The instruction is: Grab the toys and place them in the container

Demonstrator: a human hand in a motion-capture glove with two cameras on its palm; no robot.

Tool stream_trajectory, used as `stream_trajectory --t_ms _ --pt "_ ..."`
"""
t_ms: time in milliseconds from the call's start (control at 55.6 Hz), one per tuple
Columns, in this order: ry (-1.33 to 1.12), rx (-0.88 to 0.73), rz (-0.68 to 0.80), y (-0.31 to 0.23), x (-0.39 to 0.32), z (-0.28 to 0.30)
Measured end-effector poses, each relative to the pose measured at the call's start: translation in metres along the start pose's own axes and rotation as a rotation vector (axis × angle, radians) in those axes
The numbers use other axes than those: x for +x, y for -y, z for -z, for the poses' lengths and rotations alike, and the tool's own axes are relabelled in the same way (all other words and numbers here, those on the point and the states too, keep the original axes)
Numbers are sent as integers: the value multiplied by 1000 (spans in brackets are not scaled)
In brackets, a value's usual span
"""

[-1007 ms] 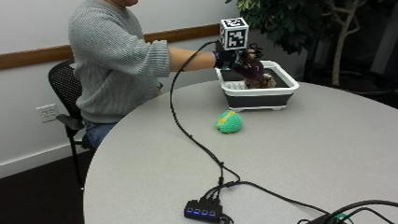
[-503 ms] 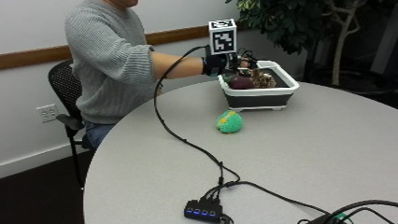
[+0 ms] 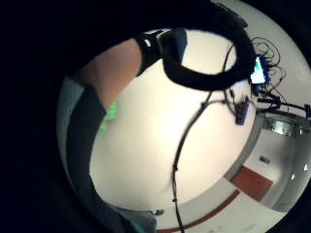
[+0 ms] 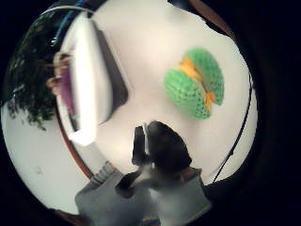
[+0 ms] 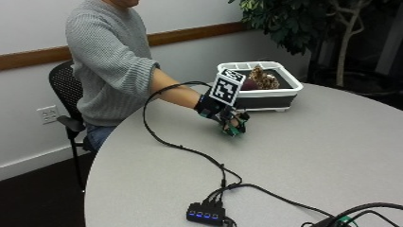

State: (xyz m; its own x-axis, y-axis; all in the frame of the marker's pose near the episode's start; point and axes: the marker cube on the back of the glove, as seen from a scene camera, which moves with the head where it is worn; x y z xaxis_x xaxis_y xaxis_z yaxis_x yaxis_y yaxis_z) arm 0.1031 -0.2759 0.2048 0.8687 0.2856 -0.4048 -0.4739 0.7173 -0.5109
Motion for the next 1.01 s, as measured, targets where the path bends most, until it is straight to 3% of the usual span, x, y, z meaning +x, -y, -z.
stream_trajectory --t_ms 234,378,611,719,917,1007 --pt "-22 9 -5 7 -6 -15" --pt "-32 113 35 9 -12 -4" --pt "109 390 36 8 10 127" --pt "60 437 133 0 15 175" --pt "126 421 61 16 -18 195" --pt "128 397 133 27 -63 189"
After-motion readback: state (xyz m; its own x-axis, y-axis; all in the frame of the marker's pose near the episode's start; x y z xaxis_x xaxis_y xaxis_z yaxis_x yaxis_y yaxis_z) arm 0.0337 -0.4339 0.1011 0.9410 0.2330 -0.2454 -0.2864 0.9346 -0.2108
